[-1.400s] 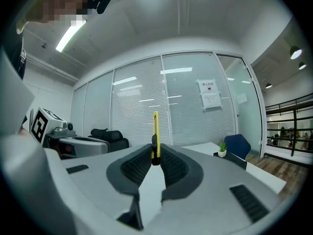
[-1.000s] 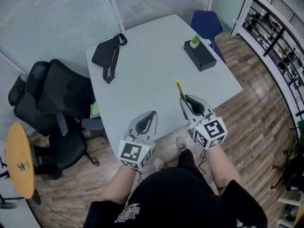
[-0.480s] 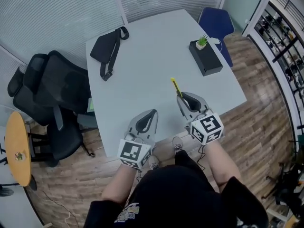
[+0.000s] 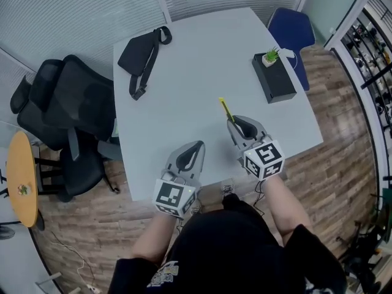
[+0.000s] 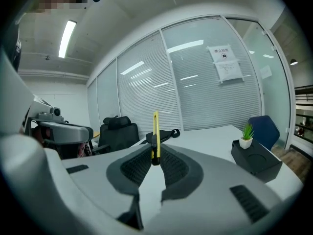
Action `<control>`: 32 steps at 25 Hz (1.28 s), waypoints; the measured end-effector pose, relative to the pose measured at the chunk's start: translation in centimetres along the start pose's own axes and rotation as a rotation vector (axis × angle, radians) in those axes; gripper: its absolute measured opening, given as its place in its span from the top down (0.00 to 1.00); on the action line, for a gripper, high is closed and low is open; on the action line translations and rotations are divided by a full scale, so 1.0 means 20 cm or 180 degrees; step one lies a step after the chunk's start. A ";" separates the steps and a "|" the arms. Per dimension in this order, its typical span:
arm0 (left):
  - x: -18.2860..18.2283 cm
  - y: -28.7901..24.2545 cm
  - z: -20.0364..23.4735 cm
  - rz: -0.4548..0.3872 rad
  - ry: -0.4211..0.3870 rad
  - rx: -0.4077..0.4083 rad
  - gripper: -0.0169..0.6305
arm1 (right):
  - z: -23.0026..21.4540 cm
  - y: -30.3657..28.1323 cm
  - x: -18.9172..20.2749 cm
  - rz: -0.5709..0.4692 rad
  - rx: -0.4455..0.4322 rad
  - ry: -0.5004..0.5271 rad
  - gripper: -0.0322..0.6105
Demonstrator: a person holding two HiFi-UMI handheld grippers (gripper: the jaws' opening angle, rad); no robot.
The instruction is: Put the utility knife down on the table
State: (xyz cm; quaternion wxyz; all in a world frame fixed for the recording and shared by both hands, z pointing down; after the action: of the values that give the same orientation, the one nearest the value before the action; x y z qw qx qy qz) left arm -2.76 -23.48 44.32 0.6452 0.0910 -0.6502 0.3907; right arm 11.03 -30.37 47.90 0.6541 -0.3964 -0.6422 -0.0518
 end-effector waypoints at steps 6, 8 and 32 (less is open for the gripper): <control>0.03 -0.06 0.03 0.0081 0.0096 -0.0076 0.96 | -0.09 -0.16 0.07 0.0193 -0.0092 0.0016 0.86; 0.04 -0.08 0.04 0.0099 0.0131 -0.0086 0.96 | -0.11 -0.21 0.09 0.0265 -0.0113 0.0025 0.86; 0.19 -0.20 0.16 0.0390 0.0457 -0.0248 0.96 | -0.31 -0.69 0.62 0.1320 -0.0193 -0.0070 0.86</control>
State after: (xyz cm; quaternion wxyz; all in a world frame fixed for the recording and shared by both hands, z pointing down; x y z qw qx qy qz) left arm -3.32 -26.77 49.88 0.6681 -0.0023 -0.6213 0.4094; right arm 10.20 -37.94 65.82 0.6314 -0.5401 -0.5522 0.0690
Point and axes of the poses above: the fingertips, and each gripper's own axes: y backward along the fingers, z to its left, x out of its underside, the point moved 4 cm from there along y, backward along the fingers, and after that the axes turned 13 degrees about z, right-handed, at the moved point
